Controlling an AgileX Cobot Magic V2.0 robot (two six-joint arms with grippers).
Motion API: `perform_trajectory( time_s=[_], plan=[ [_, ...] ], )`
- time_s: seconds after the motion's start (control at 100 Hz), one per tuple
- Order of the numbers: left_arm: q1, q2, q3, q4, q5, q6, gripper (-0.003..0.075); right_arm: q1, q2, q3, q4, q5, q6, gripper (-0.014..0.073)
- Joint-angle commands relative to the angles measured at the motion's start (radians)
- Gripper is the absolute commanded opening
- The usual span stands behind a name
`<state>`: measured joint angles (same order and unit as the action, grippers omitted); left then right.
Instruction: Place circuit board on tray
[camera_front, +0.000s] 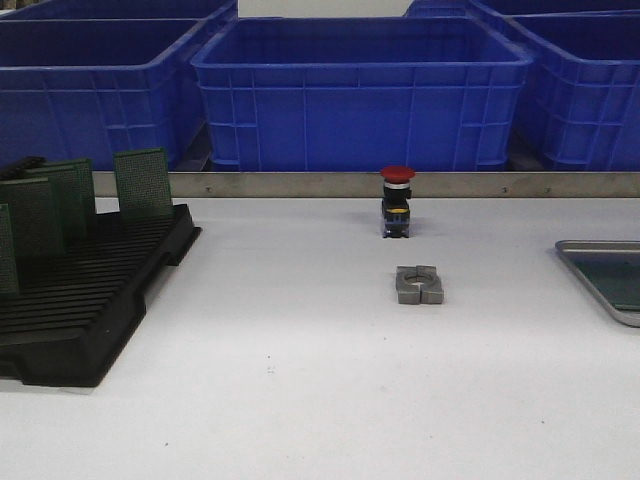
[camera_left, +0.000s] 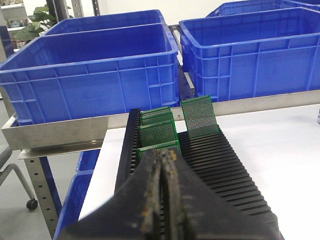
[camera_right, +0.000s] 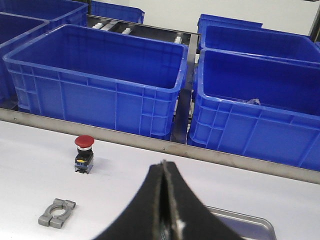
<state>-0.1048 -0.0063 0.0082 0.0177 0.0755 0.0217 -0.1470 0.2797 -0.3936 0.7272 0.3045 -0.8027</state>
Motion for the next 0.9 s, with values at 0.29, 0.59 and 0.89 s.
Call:
perform_trajectory(
  time_s=[0.29, 0.59, 0.89],
  plan=[
    [0.000, -0.034, -0.001, -0.008, -0.093, -0.008, -0.0018, -0.002, 0.007, -0.025, 0.005, -0.099, -0.008, -0.0069],
    [0.000, -0.034, -0.001, -0.008, -0.093, -0.008, -0.0018, 0.059, 0.007, -0.025, -0.477, -0.157, 0.444, -0.0069],
    [0.000, -0.034, -0.001, -0.008, -0.093, -0.008, -0.0018, 0.134, -0.024, 0.044, -0.818, -0.278, 0.784, -0.0069]
  ],
)
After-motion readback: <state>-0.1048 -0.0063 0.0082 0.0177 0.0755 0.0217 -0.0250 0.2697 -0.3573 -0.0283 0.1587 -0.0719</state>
